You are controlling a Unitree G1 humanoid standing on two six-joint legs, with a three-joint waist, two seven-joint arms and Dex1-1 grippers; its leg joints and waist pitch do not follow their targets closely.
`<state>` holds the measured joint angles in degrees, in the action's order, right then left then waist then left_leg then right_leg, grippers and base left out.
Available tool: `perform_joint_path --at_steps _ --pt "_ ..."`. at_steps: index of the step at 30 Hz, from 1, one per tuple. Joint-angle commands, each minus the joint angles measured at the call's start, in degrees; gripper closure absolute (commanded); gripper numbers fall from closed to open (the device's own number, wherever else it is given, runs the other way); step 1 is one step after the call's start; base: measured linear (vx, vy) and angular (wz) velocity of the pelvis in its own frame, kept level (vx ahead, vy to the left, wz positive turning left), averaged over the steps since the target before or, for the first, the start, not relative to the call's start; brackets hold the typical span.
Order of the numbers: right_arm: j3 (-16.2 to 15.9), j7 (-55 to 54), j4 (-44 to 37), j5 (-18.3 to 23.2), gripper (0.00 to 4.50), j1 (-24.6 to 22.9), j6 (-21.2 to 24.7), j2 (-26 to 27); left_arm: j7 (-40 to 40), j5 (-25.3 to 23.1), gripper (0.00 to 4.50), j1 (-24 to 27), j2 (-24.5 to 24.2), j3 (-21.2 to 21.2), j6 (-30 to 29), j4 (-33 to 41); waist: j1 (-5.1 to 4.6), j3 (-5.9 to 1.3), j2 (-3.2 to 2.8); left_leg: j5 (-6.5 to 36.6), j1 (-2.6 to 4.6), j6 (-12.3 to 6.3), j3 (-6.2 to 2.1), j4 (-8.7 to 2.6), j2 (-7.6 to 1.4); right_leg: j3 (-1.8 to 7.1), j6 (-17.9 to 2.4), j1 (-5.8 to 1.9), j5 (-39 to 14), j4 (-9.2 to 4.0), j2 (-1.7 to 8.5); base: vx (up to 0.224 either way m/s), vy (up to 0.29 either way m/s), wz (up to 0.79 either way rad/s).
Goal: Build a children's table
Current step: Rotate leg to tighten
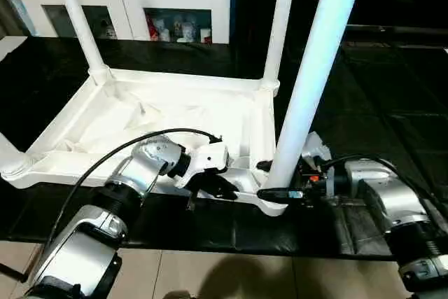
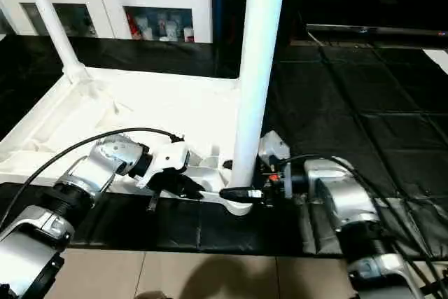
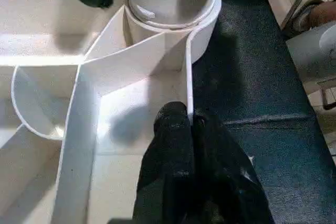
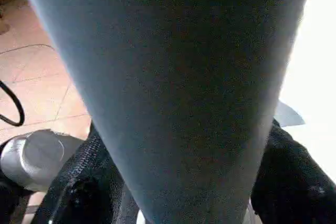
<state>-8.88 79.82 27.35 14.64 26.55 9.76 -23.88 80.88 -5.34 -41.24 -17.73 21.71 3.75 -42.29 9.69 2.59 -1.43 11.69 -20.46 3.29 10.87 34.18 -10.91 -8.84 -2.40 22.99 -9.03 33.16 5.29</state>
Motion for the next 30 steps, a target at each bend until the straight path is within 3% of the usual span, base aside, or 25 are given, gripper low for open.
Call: perform_joint_path --at_steps 1,12,23,24,26,28,30 --pt "-0.44 1.18 0.21 0.24 1.52 1.15 0.45 -0.05 0.04 -0.82 4.50 -1.04 0.35 1.30 0.46 0.45 -0.36 -4.12 0.74 6.39 0.40 -4.74 -1.27 -3.68 -3.50 4.16 -8.04 -3.37 -15.60 -3.54 5.17 0.000 0.000 0.00" --pt "-1.08 3.38 1.92 0.75 2.29 2.08 1.02 0.18 -1.69 -1.02 4.50 -1.40 0.40 0.69 0.42 -0.73 -0.26 -4.22 0.59 6.05 0.42 -4.58 -1.31 -3.63 -3.53 4.16 -7.84 -3.35 -15.29 -3.48 5.10 0.000 0.000 0.00" --pt "-1.46 2.93 -0.68 2.29 2.38 -0.25 2.34 1.71 -5.41 -0.29 4.50 -1.98 1.65 -1.08 -1.96 -1.99 -0.10 -4.23 0.27 7.10 0.68 -4.33 -1.23 -3.59 -3.55 4.17 -8.20 -3.26 -15.43 -3.63 5.06 0.000 0.000 0.00" --pt "-1.39 2.46 -1.11 2.45 2.38 -0.65 2.50 2.01 -5.89 -0.14 4.50 -2.07 1.89 -1.34 -2.46 -2.11 0.00 -4.25 0.02 7.22 0.79 -4.20 -1.28 -3.60 -3.65 4.20 -8.36 -3.17 -15.43 -3.63 5.10 0.000 0.000 0.00" --pt "-0.89 0.46 -1.55 2.49 2.38 -1.32 2.41 2.84 -7.36 -0.04 4.50 -2.42 2.45 -1.86 -3.44 -2.58 -0.11 -4.25 0.27 7.30 0.56 -4.14 -1.32 -3.67 -3.57 4.14 -8.17 -3.42 -15.50 -3.59 5.08 0.000 0.000 0.00" --pt "-0.39 -1.55 -1.97 2.51 2.38 -1.88 2.48 3.64 -8.75 0.01 4.50 -2.79 3.00 -2.31 -4.15 -3.14 -0.11 -4.16 0.00 7.69 0.53 -3.93 -1.33 -3.68 -3.50 4.14 -7.65 -3.37 -16.81 -3.80 5.15 0.000 0.000 0.00" --pt "0.42 -7.06 -2.46 1.53 2.39 -2.59 3.14 5.24 -11.31 0.19 4.50 -3.54 4.07 -3.19 -5.32 -4.12 -0.32 -4.02 0.17 8.29 0.59 -3.33 -1.33 -3.78 -3.33 4.06 -6.94 -3.31 -18.63 -4.10 5.04 0.000 0.000 0.00"
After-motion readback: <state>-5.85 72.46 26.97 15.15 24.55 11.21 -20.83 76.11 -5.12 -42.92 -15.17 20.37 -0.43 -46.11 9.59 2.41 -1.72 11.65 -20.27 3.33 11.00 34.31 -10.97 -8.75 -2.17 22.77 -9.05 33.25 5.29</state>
